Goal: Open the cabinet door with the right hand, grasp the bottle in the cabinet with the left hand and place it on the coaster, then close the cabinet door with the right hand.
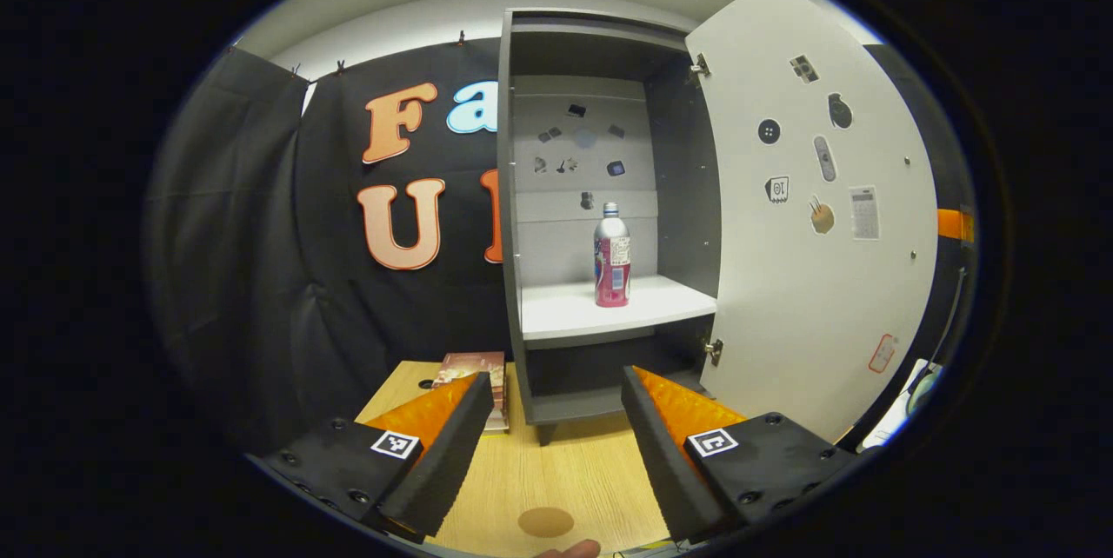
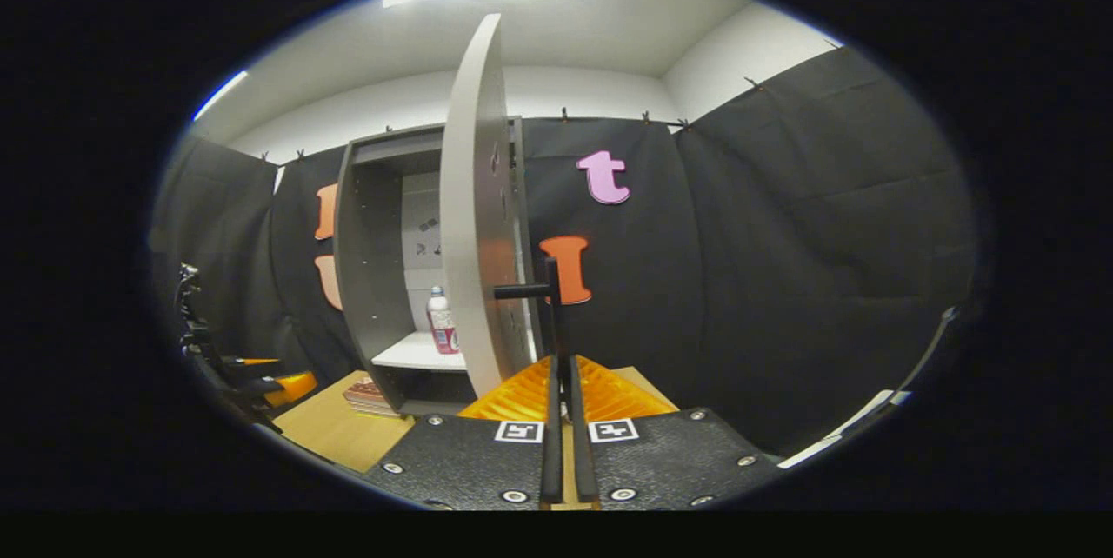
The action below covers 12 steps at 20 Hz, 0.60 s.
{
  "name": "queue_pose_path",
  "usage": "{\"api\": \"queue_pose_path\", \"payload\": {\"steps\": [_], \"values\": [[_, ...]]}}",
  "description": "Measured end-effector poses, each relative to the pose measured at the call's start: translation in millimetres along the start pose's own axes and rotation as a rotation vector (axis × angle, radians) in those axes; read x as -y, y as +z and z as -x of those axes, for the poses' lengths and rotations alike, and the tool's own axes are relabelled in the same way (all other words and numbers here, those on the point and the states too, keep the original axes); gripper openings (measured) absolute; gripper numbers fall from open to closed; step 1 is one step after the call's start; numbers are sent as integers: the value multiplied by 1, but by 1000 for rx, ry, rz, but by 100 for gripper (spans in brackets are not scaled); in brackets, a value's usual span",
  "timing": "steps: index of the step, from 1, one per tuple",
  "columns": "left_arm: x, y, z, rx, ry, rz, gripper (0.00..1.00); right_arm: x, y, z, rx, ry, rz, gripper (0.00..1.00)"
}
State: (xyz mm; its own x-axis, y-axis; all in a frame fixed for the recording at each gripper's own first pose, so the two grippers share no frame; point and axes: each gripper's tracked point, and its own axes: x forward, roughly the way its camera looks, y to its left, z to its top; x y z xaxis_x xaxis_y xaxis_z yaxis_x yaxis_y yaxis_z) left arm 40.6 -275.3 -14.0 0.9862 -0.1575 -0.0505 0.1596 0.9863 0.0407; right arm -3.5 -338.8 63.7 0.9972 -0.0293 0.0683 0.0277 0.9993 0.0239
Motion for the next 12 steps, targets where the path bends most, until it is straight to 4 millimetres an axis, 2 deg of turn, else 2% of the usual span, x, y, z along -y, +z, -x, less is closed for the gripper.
{"api": "queue_pose_path", "payload": {"steps": [1,2,4,5,6,7,9,10,11,12], "values": [[5,3,-13,7,-10,6,95,-5,4,13,13,-1,-13,0],[11,9,-25,17,-26,12,96,-7,9,23,26,-10,-21,4],[20,19,-56,38,-44,10,96,-9,13,39,42,-50,-7,0],[25,22,-72,42,-50,8,94,-16,17,47,55,-62,4,4],[31,24,-89,46,-62,10,94,-25,19,54,62,-62,13,8],[38,26,-104,47,-72,12,94,-39,19,57,64,-59,21,4],[48,31,-135,47,-87,14,97,-61,16,63,54,-42,30,4],[52,35,-152,51,-92,11,99,-77,12,65,45,-17,27,0],[56,36,-169,51,-95,5,99,-94,8,65,40,15,24,13],[59,39,-183,53,-92,0,94,-104,7,65,41,31,23,5]]}}
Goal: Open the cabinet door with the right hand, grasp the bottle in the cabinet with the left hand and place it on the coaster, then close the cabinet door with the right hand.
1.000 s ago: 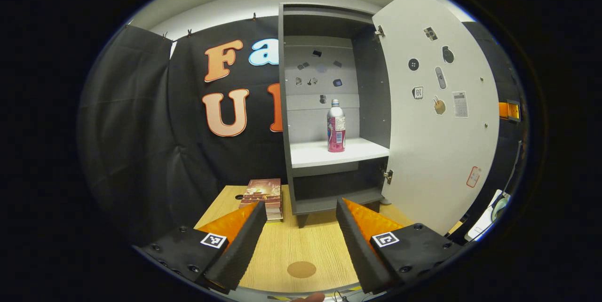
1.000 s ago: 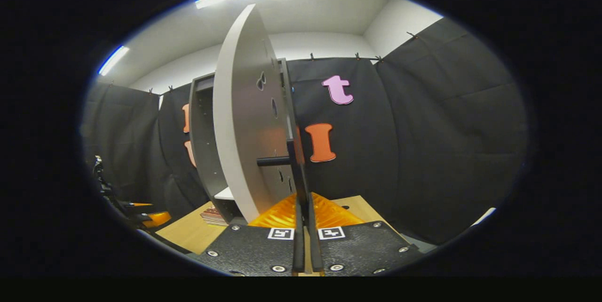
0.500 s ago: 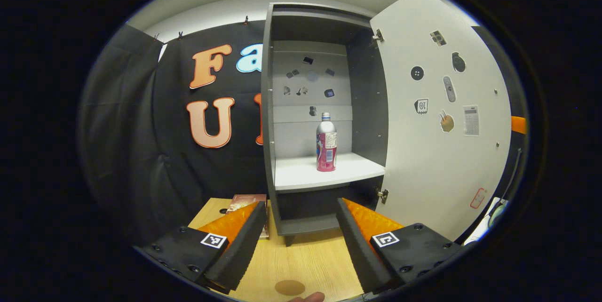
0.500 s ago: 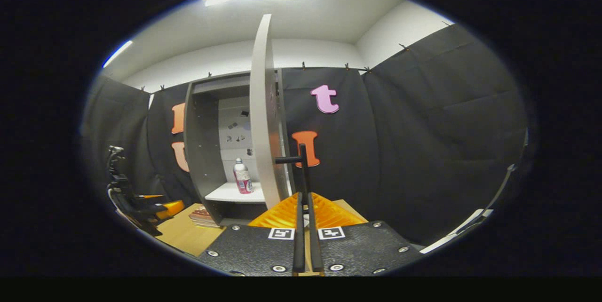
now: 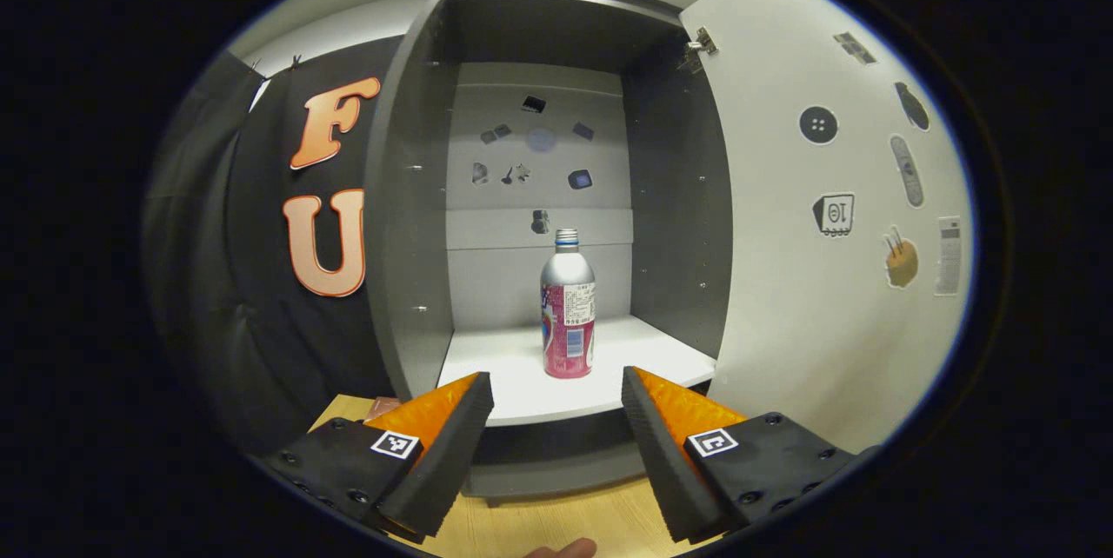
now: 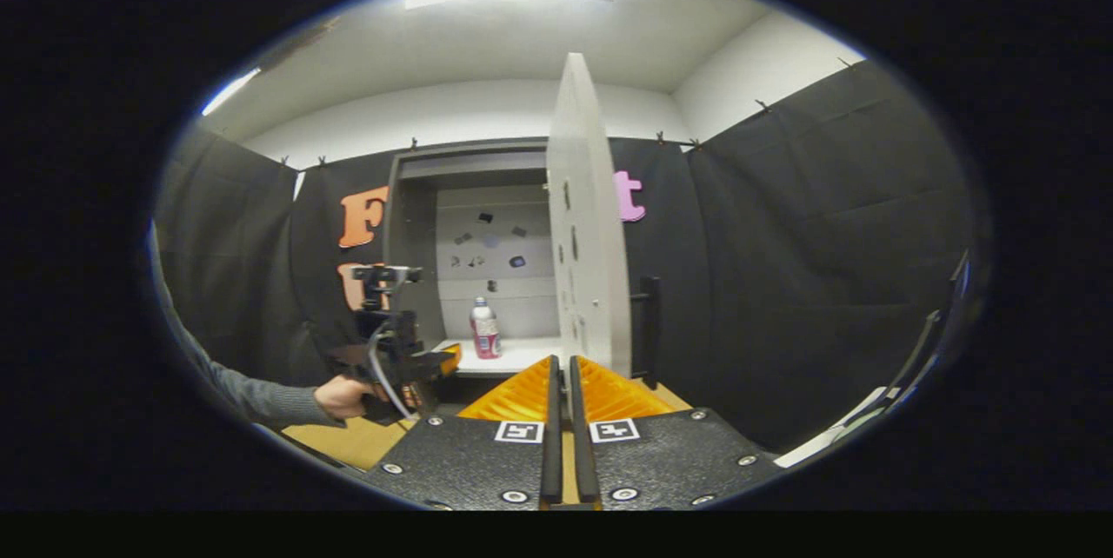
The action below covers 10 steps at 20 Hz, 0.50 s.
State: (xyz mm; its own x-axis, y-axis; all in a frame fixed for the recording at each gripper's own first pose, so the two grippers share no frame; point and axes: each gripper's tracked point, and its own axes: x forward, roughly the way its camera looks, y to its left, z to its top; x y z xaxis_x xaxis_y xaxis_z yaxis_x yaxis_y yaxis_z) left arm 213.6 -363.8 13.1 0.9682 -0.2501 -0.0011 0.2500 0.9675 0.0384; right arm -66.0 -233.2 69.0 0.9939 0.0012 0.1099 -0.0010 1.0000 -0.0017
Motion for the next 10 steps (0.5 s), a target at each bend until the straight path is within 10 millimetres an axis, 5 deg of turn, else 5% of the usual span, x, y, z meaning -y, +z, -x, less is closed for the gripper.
{"api": "queue_pose_path", "payload": {"steps": [6,10], "values": [[9,-2,-82,-1,-9,23,97,-25,-27,-36,-67,13,-31,6],[10,-3,-121,10,-12,15,94,-31,-47,-63,-131,-9,-28,20]]}}
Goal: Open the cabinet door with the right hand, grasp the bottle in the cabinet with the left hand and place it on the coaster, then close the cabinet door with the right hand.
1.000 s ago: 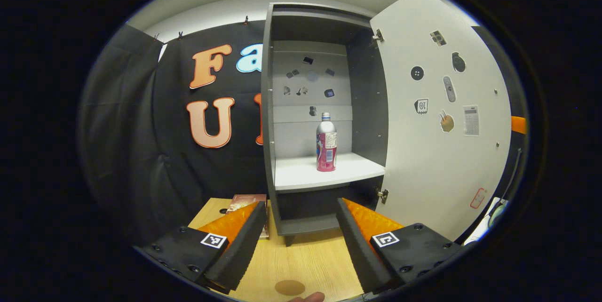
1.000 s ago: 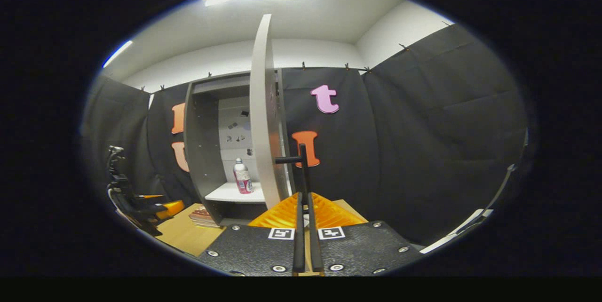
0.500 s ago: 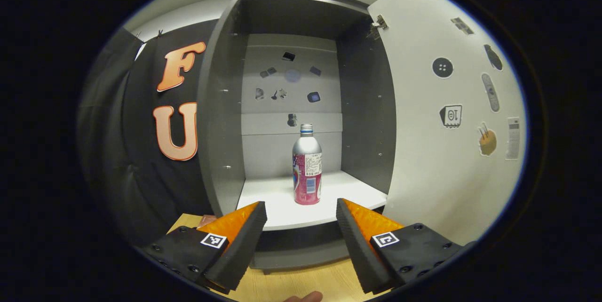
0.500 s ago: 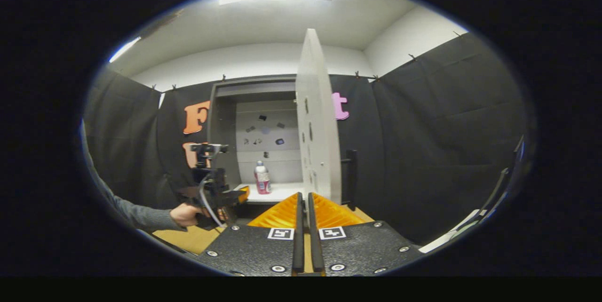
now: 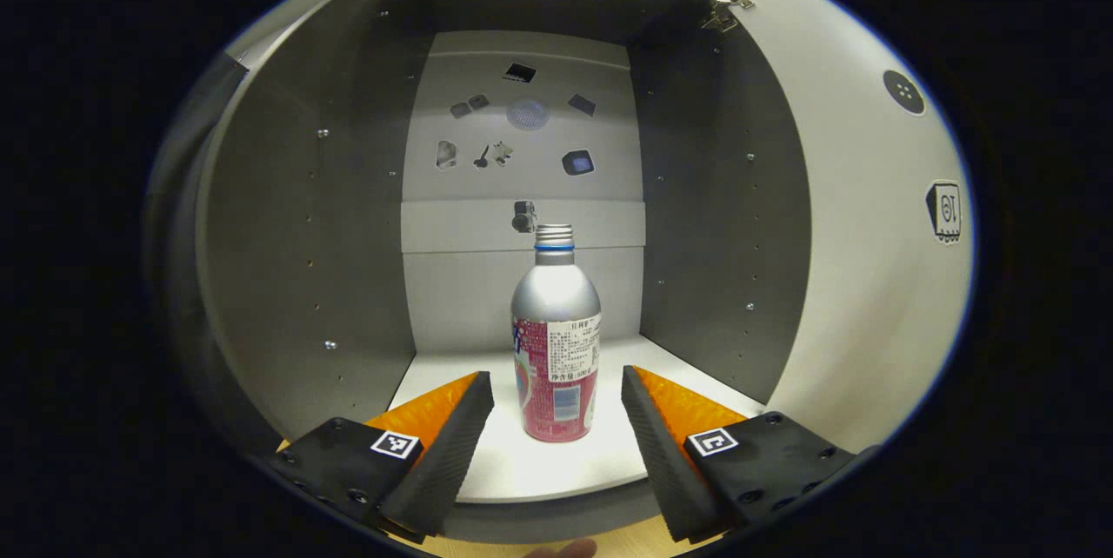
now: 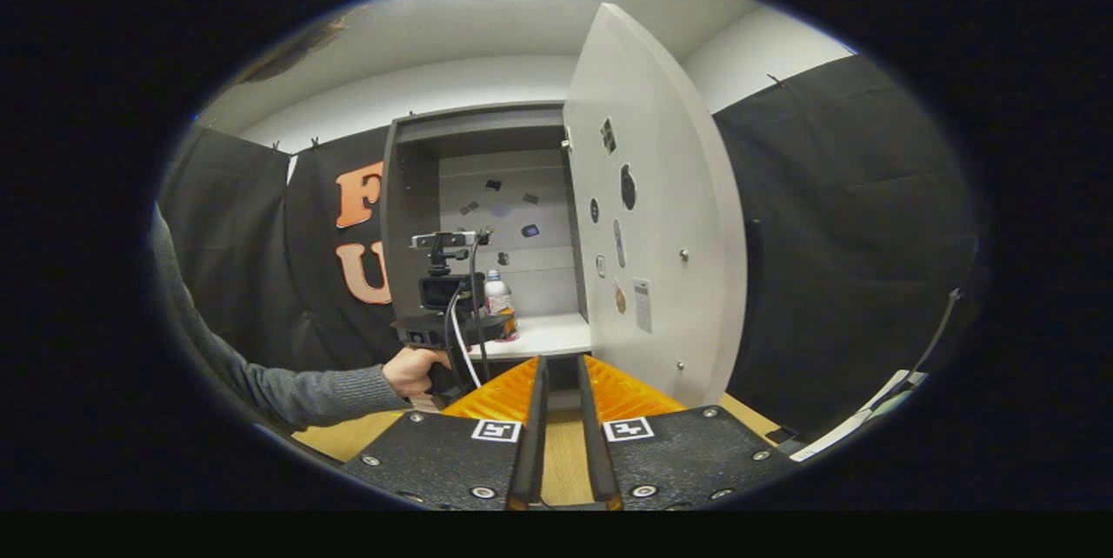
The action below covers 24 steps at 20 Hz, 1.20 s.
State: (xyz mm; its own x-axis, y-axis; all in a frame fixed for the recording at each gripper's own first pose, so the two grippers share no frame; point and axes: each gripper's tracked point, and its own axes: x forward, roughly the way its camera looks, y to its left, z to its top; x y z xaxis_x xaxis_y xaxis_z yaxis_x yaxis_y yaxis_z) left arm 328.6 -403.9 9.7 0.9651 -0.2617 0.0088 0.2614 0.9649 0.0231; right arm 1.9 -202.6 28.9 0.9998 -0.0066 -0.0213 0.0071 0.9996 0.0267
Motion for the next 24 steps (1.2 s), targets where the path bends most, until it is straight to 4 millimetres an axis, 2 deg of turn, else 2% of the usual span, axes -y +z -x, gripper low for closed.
{"api": "queue_pose_path", "payload": {"steps": [1,2,3,5,6,7,8,9,11,12,14,15,16,17,20,24], "values": [[0,0,-8,0,-2,1,96,-6,-4,-9,-15,8,1,21],[-2,-1,-15,0,-1,1,97,-12,-8,-15,-28,16,4,21],[-3,-1,-23,2,2,1,96,-15,-9,-20,-39,21,10,17],[-3,0,-40,4,1,3,96,-22,-12,-27,-53,30,22,17],[-3,0,-48,7,-1,0,96,-24,-15,-30,-61,31,25,21],[-3,3,-55,14,1,-1,96,-24,-17,-32,-70,29,27,17],[-1,4,-61,16,-4,-4,96,-24,-22,-34,-86,25,23,23],[-1,6,-66,22,-4,-4,96,-22,-26,-36,-101,22,17,23],[3,5,-65,13,-9,-3,86,-18,-32,-38,-121,10,8,23],[2,5,-62,16,-9,1,85,-17,-35,-37,-125,5,0,23],[2,8,-49,26,-6,5,85,-14,-37,-34,-130,-2,-24,23],[0,9,-38,34,1,2,85,-12,-39,-32,-132,-6,-32,19],[-1,12,-26,49,-6,0,84,-10,-41,-27,-134,-11,-38,23],[0,15,-14,62,-15,0,85,-8,-45,-21,-138,-15,-44,23],[-4,17,31,88,-30,-15,85,-5,-55,-7,-155,-19,-78,28],[-15,0,95,89,-19,-14,86,-7,-63,20,-166,-3,-92,34]]}}
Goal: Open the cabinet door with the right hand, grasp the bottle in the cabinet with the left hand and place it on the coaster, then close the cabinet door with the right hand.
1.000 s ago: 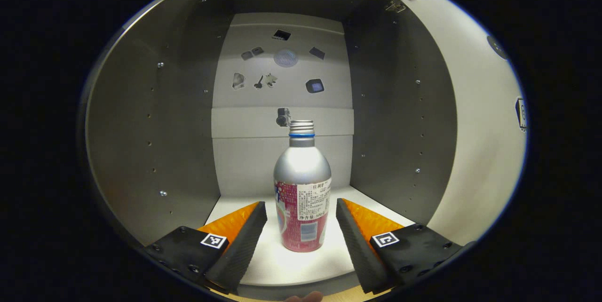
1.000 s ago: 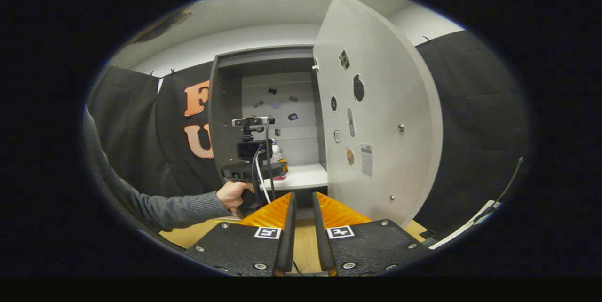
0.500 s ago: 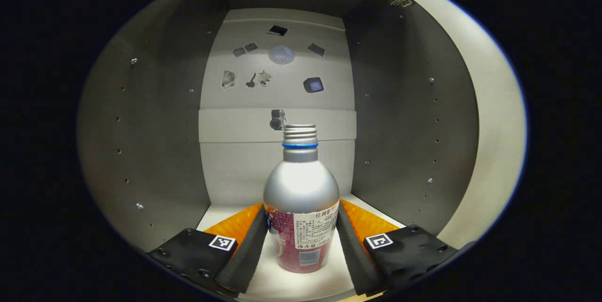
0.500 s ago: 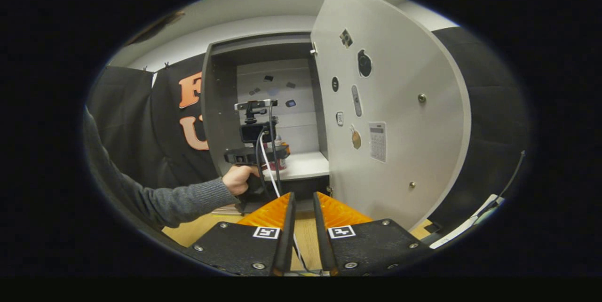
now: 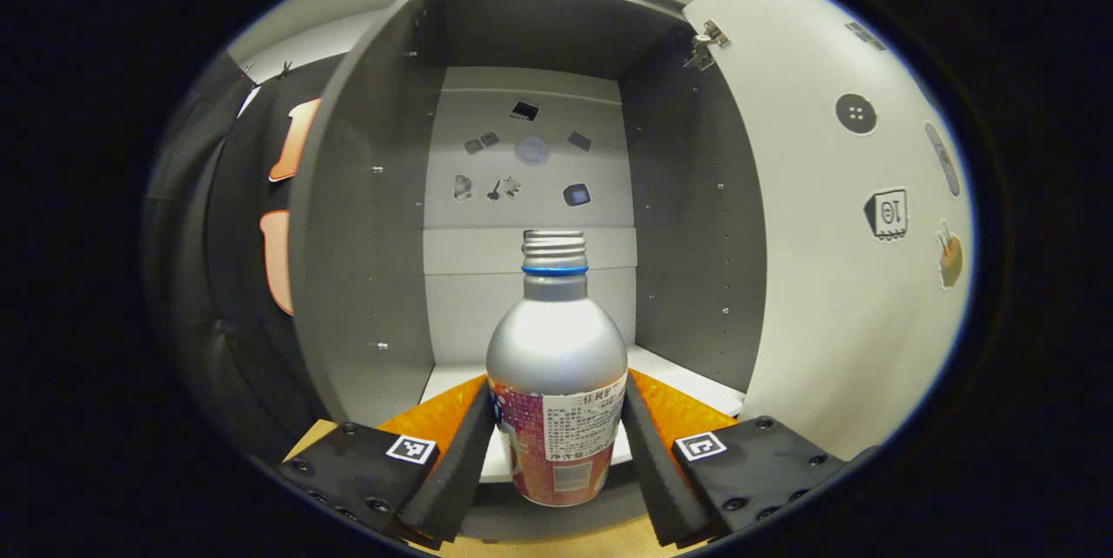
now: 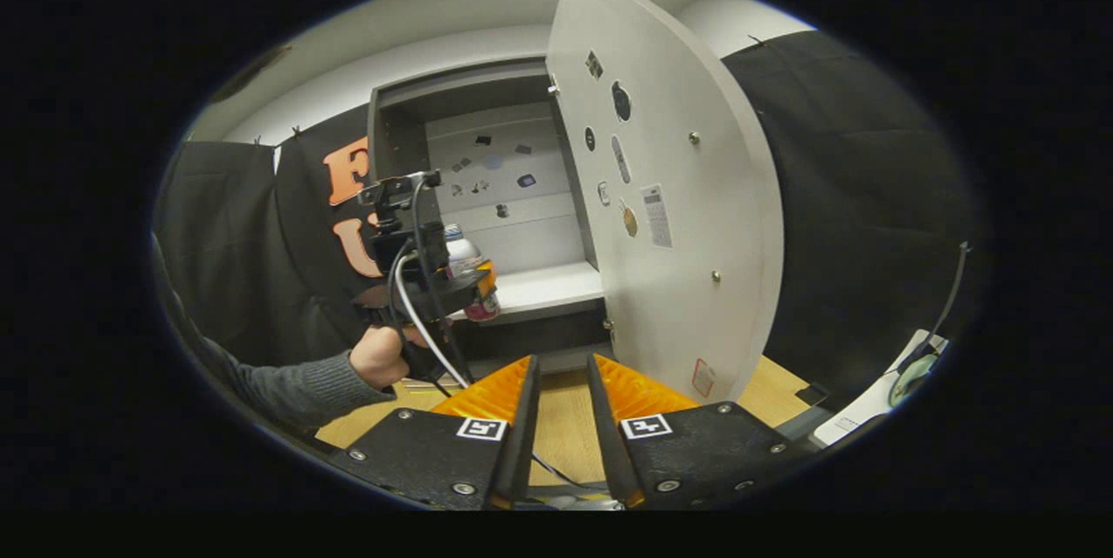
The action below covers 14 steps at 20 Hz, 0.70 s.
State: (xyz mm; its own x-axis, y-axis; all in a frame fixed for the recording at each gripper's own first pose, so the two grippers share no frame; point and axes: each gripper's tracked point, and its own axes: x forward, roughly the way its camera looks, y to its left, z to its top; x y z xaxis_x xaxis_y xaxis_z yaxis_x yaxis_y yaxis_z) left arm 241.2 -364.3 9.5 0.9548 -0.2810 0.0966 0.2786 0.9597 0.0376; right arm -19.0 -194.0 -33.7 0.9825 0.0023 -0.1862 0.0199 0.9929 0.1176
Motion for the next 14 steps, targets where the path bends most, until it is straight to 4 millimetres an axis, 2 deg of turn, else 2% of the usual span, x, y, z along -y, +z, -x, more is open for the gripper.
{"api": "queue_pose_path", "payload": {"steps": [2,3,5,9,14], "values": [[-9,-14,32,-20,8,4,86,2,-6,10,-1,-1,-5,36],[-14,-22,48,-32,15,0,85,2,-9,14,-4,4,-9,43],[-24,-43,78,-61,37,-9,85,1,-17,23,-17,13,-17,40],[-37,-103,129,-160,73,-29,86,-1,-36,38,-54,22,-12,43],[-43,-186,177,-259,112,-30,85,-4,-64,49,-129,40,5,46]]}}
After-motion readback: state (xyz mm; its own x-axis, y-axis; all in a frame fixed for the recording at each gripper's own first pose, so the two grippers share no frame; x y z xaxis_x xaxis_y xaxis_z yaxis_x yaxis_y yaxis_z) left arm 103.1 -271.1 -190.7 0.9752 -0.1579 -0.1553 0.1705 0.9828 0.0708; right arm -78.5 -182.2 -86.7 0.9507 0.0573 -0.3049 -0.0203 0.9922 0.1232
